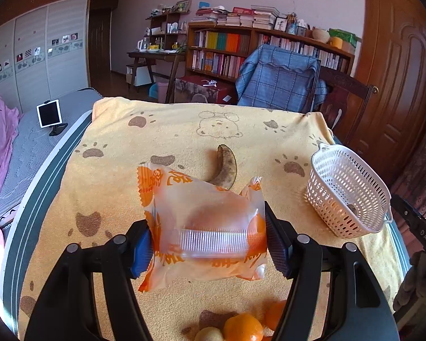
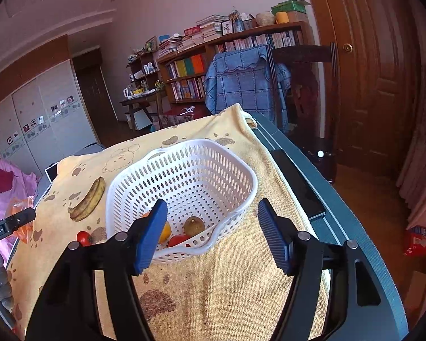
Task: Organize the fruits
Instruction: 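Carry the orange-printed bag into the white basket and open the left gripper, then withdraw the left gripper from the basket back toward the fruit, then lower the left gripper onto a large orange and grasp it, then lift the orange with the left gripper while the right gripper grasps the brown banana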
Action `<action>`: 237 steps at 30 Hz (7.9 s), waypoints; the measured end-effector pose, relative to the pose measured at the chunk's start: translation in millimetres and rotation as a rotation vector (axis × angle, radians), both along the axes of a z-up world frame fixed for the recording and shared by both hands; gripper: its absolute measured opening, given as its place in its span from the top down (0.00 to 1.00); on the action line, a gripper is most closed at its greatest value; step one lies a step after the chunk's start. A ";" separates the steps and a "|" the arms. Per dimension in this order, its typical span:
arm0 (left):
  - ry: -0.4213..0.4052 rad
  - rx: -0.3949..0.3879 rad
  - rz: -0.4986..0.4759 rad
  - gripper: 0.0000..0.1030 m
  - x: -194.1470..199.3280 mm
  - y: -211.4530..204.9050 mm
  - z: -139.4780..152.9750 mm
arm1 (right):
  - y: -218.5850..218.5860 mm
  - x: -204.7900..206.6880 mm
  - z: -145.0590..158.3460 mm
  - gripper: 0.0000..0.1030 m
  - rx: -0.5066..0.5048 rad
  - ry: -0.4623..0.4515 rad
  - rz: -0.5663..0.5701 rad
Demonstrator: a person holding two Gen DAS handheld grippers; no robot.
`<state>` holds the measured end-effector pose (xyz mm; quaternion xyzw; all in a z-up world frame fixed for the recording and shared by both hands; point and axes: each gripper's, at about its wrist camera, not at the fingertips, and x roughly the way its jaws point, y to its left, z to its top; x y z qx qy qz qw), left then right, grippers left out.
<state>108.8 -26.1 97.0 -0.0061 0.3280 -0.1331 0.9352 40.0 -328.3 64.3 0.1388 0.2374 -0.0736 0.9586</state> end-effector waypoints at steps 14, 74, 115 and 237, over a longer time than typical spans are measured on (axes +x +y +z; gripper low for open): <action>-0.050 0.077 -0.195 0.35 18.7 -126.2 19.8 | -24.0 -16.8 -1.9 0.29 0.112 -0.036 -0.075; -0.032 -0.069 0.024 0.11 31.4 -27.8 31.3 | -20.1 -18.6 -11.4 0.27 0.115 -0.046 -0.092; 0.163 0.008 0.016 0.11 -69.8 25.2 -63.6 | -9.0 -17.7 -10.4 0.27 0.031 -0.051 -0.060; 0.152 -0.084 0.319 0.64 -41.1 70.8 -79.7 | 223.0 243.9 -34.3 0.42 0.009 0.534 0.307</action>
